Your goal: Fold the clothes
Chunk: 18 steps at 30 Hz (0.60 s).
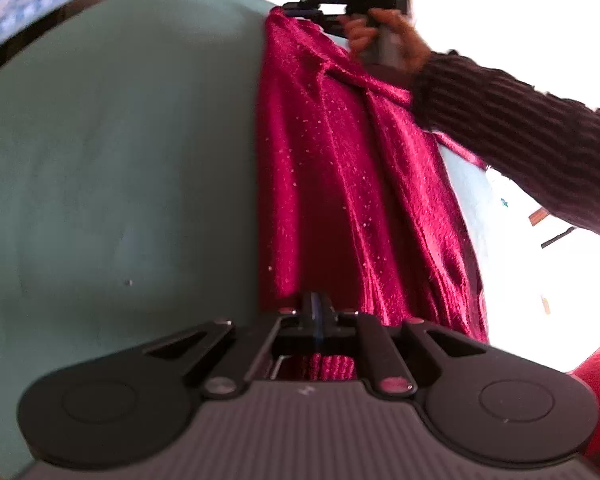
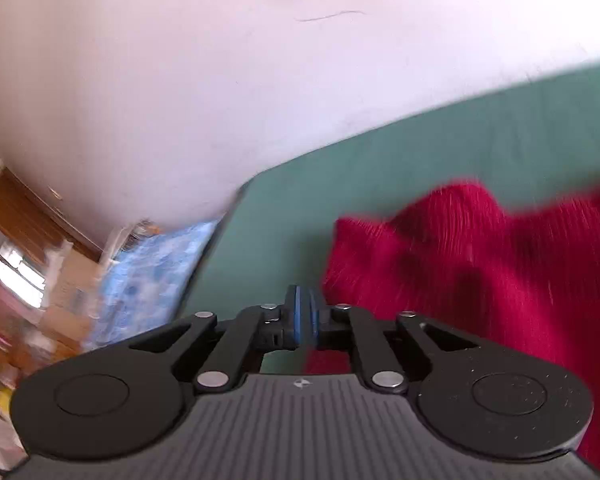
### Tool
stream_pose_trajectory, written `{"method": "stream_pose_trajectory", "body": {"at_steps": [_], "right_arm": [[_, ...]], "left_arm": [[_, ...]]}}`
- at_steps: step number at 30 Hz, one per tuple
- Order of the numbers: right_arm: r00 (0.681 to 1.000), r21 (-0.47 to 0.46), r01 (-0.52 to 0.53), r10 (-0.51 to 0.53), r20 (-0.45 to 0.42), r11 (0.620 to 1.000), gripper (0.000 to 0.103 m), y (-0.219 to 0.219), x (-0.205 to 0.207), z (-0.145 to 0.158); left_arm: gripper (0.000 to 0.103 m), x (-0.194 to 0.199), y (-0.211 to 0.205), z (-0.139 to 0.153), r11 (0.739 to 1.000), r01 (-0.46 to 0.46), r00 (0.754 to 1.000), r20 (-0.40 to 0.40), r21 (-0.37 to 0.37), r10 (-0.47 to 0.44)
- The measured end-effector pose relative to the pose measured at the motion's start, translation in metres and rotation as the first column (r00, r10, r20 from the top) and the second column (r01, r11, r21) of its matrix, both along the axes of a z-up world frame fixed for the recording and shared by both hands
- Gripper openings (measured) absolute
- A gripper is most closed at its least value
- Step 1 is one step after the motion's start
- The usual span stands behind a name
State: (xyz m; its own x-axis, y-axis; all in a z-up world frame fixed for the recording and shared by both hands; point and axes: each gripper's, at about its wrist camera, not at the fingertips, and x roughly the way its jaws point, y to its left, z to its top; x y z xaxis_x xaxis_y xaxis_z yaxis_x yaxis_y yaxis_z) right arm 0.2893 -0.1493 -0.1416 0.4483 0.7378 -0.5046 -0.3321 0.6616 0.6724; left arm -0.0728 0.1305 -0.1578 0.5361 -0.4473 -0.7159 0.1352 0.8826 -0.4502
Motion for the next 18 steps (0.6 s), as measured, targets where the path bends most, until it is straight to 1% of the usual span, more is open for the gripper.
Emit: {"method": "stream_pose_trajectory", "body": {"at_steps": [1, 3, 5, 7, 9, 10, 11, 12, 13, 14, 15, 16, 17, 18], "right_arm": [[0.999, -0.013, -0.053, 0.053, -0.001, 0.999, 0.016, 0.000, -0.020, 0.006], [0.987, -0.061, -0.160, 0.160, 0.004, 0.985, 0.018, 0.006, -0.062, 0.014], [0.966, -0.110, -0.259, 0.260, -0.008, 0.960, 0.019, 0.015, -0.105, 0.010], [0.947, -0.141, -0.321, 0.320, -0.033, 0.936, 0.019, 0.020, -0.142, 0.002], [0.943, -0.155, -0.332, 0.326, -0.063, 0.930, 0.019, 0.019, -0.167, -0.006], [0.948, -0.183, -0.317, 0.309, -0.072, 0.930, 0.019, 0.020, -0.175, -0.011], [0.955, -0.220, -0.295, 0.285, -0.079, 0.930, 0.018, 0.022, -0.182, -0.015], [0.962, -0.256, -0.273, 0.260, -0.084, 0.927, 0.009, 0.023, -0.189, -0.019], [0.966, -0.266, -0.258, 0.245, -0.081, 0.929, 0.015, 0.022, -0.196, -0.016], [0.970, -0.264, -0.245, 0.234, -0.073, 0.933, 0.021, 0.019, -0.204, -0.010], [0.971, -0.250, -0.240, 0.234, -0.055, 0.938, 0.024, 0.014, -0.214, -0.004], [0.969, -0.246, -0.246, 0.244, -0.041, 0.938, 0.025, 0.012, -0.224, 0.000], [0.967, -0.259, -0.254, 0.253, -0.038, 0.932, 0.027, 0.008, -0.235, 0.001], [0.968, -0.278, -0.249, 0.246, -0.046, 0.928, 0.032, 0.004, -0.245, 0.000]], "left_arm": [[0.007, 0.000, -0.004, 0.003, 1.000, 0.005, 1.000, 0.002, 0.020, -0.005], [0.006, -0.001, -0.012, 0.008, 0.998, 0.017, 1.000, 0.016, 0.059, -0.018], [0.007, -0.004, -0.022, 0.012, 0.993, 0.040, 0.999, 0.029, 0.113, -0.043], [0.007, -0.008, -0.033, 0.013, 0.984, 0.065, 0.997, 0.034, 0.166, -0.072], [0.008, -0.012, -0.041, 0.014, 0.974, 0.089, 0.994, 0.042, 0.208, -0.100], [0.008, -0.014, -0.045, 0.014, 0.969, 0.099, 0.992, 0.047, 0.226, -0.113], [0.008, -0.014, -0.046, 0.016, 0.967, 0.117, 0.990, 0.045, 0.228, -0.131], [0.008, -0.013, -0.047, 0.018, 0.965, 0.138, 0.988, 0.041, 0.224, -0.150], [0.007, -0.013, -0.047, 0.020, 0.962, 0.158, 0.985, 0.037, 0.221, -0.170], [0.009, -0.018, -0.045, 0.024, 0.959, 0.188, 0.978, 0.044, 0.213, -0.202], [0.014, -0.025, -0.042, 0.029, 0.953, 0.222, 0.970, 0.055, 0.204, -0.238], [0.023, -0.026, -0.043, 0.029, 0.946, 0.254, 0.962, 0.051, 0.199, -0.269], [0.028, -0.025, -0.044, 0.028, 0.939, 0.285, 0.954, 0.042, 0.194, -0.298], [0.028, -0.024, -0.046, 0.022, 0.928, 0.320, 0.943, 0.027, 0.191, -0.331]]}}
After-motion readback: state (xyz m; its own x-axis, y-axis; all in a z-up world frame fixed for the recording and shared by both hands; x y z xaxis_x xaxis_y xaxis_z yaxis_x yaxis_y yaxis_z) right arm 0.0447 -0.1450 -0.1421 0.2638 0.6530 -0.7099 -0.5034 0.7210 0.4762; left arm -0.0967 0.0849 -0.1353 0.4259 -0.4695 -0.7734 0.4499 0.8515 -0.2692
